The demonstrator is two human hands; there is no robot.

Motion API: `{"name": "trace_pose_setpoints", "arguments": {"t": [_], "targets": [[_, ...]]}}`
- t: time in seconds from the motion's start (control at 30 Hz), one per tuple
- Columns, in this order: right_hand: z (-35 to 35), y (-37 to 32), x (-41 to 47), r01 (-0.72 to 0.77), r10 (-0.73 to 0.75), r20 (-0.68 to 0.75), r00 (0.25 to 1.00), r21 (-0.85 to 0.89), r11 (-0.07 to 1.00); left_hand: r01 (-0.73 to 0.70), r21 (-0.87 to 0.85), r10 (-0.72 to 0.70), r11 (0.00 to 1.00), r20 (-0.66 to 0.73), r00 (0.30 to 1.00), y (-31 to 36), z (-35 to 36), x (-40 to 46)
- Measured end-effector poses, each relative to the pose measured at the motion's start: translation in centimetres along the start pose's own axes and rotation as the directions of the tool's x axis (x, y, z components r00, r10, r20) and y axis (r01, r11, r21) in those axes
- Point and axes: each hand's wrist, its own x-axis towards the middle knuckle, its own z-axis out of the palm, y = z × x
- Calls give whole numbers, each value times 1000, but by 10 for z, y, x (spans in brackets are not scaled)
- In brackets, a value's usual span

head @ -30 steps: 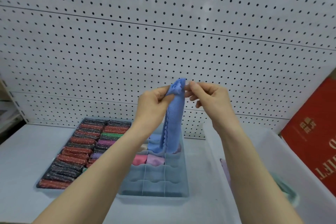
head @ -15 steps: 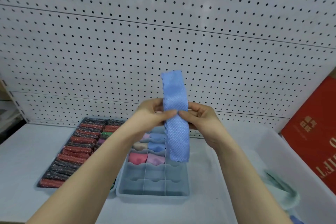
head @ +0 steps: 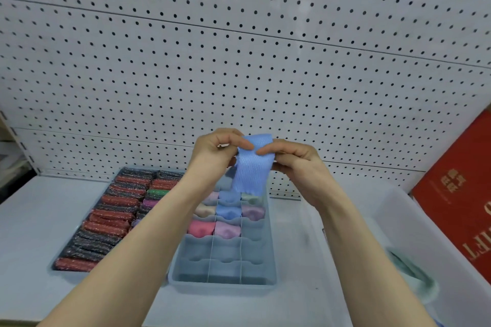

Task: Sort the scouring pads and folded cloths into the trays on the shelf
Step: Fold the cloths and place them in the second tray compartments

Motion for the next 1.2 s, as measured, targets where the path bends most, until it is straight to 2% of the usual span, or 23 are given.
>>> {"name": "trace_pose_setpoints", "arguments": {"t": [0.07,0.17,0.27,0.37,0.43,0.5,0.57,0.63,0.7,0.77,0.83,0.9,0.97,1.1,1.2], "targets": [[-2,5,-5,-39,39,50,998,5,999,12,-28,-12,1000,-21,1000,2,-1,1],[-1,12,-11,6,1,130,992,-57,998,94,-105,-100,990,-54,994,5,-4,3],[3,12,-9,37,-33,76,997,-60,998,214,-153,-220,965,-20,975,3,-7,7],[7,11,-1,98,-104,-36,994,-144,985,315,-223,-319,922,19,948,-4,-9,9],[8,11,2,127,-144,-91,985,-173,977,387,-342,-402,856,30,915,-7,-8,7],[9,10,3,146,-167,-102,981,-188,971,488,-418,-494,766,103,863,-11,-7,3],[9,9,3,152,-167,-73,983,-172,973,609,-362,-577,705,206,790,-13,-9,-1],[10,8,2,146,-154,-41,987,-155,977,667,-318,-604,673,283,745,-12,-10,-6],[11,7,1,140,-142,3,990,-165,976,652,-304,-591,695,274,758,-10,-9,-8],[12,6,1,98,-101,-14,995,-168,981,581,-274,-545,766,202,814,-10,-9,-7],[10,6,2,-31,29,-71,997,-31,999,493,-238,-474,837,135,870,-10,-9,-4],[9,7,2,-188,191,-24,981,76,979,410,-177,-402,895,80,912,-11,-10,-2],[9,10,1,-252,250,38,967,33,967,353,-109,-348,929,66,935,-10,-12,-1],[8,14,1,-140,141,-20,990,33,990,306,-9,-304,952,80,949,-7,-14,-1],[4,11,-1,-33,33,112,993,-8,999,304,-40,-302,952,51,952,-7,-14,2]]}}
